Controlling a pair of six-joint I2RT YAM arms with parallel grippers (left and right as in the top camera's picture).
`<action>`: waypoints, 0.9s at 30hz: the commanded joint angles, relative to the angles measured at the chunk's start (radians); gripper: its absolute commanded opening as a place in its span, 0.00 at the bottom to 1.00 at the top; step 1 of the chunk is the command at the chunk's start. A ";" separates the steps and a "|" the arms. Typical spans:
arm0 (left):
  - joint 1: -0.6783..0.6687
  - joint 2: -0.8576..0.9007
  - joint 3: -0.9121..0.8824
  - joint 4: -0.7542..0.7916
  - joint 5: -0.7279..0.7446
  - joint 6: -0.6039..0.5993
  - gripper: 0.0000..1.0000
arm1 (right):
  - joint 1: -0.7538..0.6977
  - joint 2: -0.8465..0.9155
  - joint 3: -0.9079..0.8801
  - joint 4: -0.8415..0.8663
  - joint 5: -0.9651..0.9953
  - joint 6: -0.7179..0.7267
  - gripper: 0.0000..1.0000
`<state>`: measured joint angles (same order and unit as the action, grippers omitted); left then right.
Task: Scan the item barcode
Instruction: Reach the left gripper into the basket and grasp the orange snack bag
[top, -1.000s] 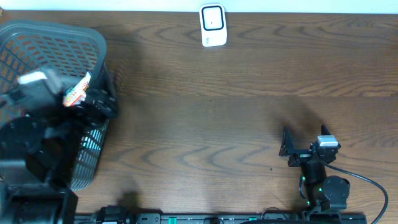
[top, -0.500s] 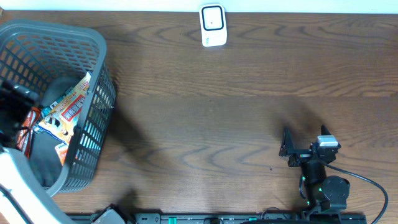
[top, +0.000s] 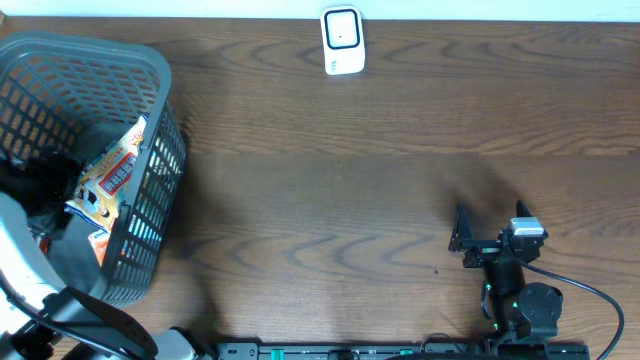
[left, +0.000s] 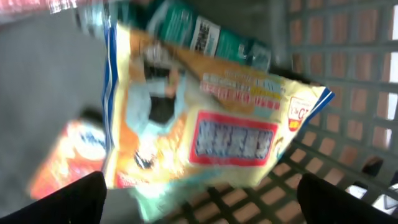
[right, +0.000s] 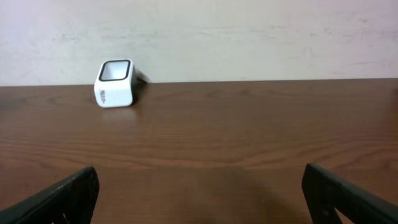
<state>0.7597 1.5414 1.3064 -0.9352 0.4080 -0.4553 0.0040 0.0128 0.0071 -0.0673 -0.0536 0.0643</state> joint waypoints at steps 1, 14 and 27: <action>-0.028 -0.013 0.006 -0.014 -0.054 -0.409 0.98 | -0.005 -0.002 -0.002 -0.004 0.003 -0.002 0.99; -0.202 0.000 0.006 -0.014 -0.173 -1.000 0.98 | -0.005 -0.002 -0.002 -0.004 0.003 -0.002 0.99; -0.259 0.229 0.006 -0.010 -0.286 -1.036 0.98 | -0.005 -0.002 -0.002 -0.004 0.003 -0.002 0.99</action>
<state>0.5018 1.7145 1.3067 -0.9394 0.1524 -1.4994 0.0040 0.0128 0.0067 -0.0673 -0.0536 0.0643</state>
